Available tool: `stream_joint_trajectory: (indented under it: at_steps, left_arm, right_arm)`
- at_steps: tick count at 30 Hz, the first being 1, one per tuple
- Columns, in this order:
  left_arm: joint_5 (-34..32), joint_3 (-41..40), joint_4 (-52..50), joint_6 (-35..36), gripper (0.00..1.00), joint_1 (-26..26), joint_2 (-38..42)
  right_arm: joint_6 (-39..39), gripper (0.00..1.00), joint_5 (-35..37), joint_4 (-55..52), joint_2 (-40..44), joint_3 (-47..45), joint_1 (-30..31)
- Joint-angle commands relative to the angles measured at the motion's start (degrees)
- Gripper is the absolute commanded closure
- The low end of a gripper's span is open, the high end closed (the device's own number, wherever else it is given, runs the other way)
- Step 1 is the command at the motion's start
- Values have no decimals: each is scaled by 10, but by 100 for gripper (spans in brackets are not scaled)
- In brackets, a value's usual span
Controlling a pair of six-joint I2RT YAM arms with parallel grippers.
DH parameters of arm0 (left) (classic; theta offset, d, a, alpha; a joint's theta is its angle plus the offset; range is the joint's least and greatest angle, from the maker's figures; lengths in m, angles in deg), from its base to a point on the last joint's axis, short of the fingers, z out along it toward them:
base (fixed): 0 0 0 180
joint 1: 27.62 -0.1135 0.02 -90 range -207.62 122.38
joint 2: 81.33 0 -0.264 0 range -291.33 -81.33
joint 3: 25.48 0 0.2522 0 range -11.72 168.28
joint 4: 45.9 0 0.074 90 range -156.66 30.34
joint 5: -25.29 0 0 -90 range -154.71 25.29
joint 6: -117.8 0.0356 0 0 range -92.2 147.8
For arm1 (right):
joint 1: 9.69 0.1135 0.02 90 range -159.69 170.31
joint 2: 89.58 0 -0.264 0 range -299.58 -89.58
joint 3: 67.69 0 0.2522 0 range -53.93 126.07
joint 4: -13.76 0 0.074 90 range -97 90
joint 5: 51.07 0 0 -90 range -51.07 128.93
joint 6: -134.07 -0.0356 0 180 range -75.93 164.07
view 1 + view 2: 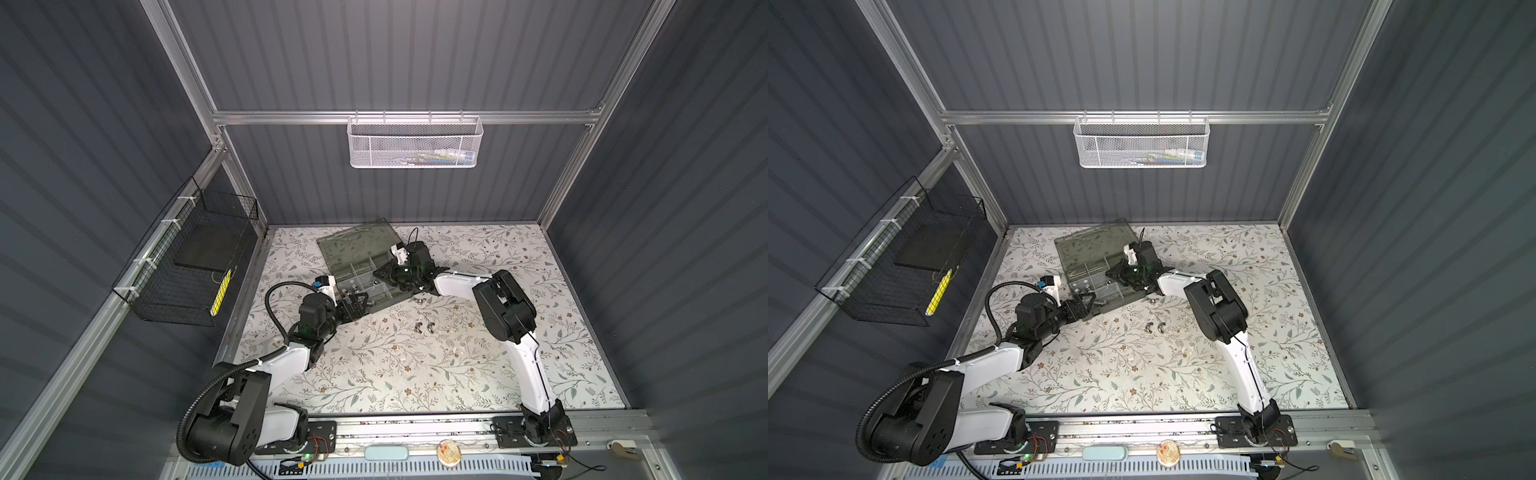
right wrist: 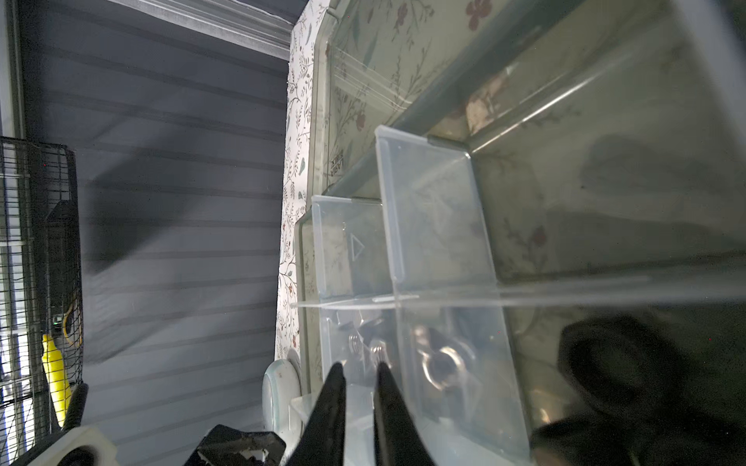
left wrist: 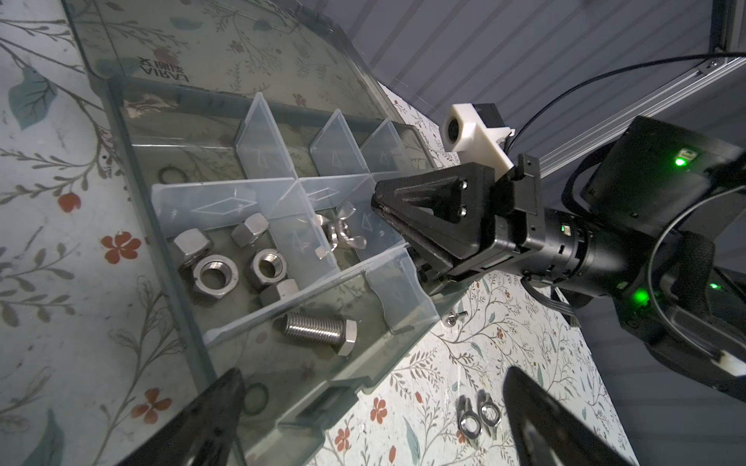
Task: Sort the screws and nuts into containers
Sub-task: Place the nut into the container.
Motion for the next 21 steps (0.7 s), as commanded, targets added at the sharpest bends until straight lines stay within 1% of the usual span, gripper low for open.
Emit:
stream_joint_trajectory:
  at_steps: [1, 10, 16, 17, 19, 21]
  left_arm:
    - [7, 6, -5, -3, 0, -5, -6]
    - [19, 8, 1, -1, 0, -5, -11]
    - [47, 13, 16, 6, 0, -4, -12]
    - [46, 13, 19, 6, 0, -4, -11]
    - [67, 13, 22, 8, 0, -3, -10]
    - [66, 15, 20, 15, 0, 3, -6]
  right_arm:
    - [12, 81, 6, -4, -7, 8, 2]
    - [23, 76, 11, -14, 20, -3, 2]
    - [42, 67, 23, -28, 69, -21, 2]
    - [47, 66, 26, -32, 79, -23, 2]
    - [57, 62, 31, -40, 98, -30, 3]
    - [67, 57, 39, -48, 121, -40, 2]
